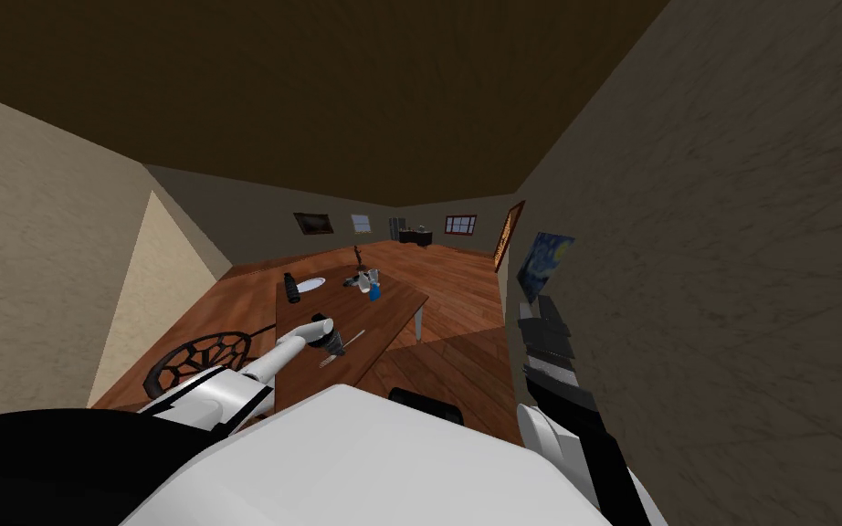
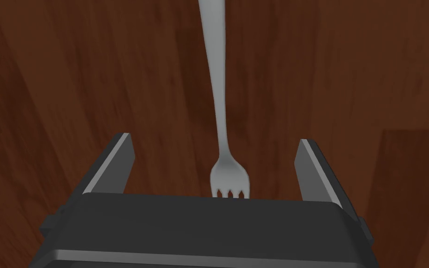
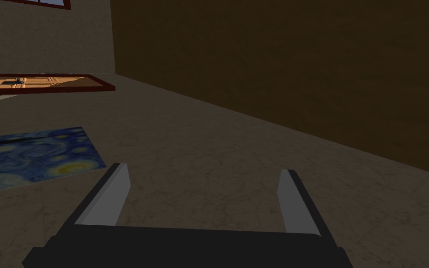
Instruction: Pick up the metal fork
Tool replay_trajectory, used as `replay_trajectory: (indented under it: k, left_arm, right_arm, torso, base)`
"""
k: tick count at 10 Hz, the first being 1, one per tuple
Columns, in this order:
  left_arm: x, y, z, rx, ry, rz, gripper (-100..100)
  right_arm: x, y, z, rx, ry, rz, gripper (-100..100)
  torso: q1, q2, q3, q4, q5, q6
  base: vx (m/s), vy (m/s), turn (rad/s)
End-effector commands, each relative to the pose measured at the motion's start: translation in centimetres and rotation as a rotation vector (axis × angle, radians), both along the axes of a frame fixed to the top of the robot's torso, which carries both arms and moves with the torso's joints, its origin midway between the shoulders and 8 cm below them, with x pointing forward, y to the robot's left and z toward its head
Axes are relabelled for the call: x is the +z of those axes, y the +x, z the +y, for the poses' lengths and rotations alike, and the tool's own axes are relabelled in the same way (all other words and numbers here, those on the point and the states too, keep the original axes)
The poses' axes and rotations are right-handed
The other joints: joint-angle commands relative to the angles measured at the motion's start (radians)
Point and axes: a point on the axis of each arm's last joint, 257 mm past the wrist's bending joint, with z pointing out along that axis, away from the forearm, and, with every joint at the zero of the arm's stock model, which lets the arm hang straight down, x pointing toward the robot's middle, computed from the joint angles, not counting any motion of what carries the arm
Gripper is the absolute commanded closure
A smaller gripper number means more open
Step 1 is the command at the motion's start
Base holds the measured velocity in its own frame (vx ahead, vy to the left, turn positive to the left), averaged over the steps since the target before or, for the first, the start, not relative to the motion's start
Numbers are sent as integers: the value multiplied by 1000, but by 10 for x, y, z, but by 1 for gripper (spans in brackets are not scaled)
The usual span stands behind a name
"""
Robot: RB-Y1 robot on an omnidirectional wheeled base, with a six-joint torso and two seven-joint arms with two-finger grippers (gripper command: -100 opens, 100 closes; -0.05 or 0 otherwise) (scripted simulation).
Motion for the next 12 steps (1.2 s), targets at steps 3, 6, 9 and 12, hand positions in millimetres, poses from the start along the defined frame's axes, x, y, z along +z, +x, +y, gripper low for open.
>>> replay_trajectory:
  k: [3, 6, 9, 12]
  left_arm:
    - [-4, -42, 15, 84, -27, 117, -100]
    - [-5, -59, 20, 118, -39, 162, -100]
    - [-6, -85, 25, 168, -57, 231, -100]
    - [-6, -96, 27, 190, -64, 259, -100]
  right_arm:
    - [0, 0, 0, 0, 0, 0, 0]
    - [0, 0, 0, 0, 0, 0, 0]
    - [0, 0, 0, 0, 0, 0, 0]
    - [0, 0, 0, 0, 0, 0, 0]
  torso:
    - [0, 0, 0, 0, 0, 0]
    - [0, 1, 0, 0, 0, 0]
    - [0, 0, 0, 0, 0, 0]
    - [0, 0, 0, 0, 0, 0]
  base:
    - [27, 6, -90]
    - [13, 1, -42]
    - [29, 6, -87]
    - [14, 7, -32]
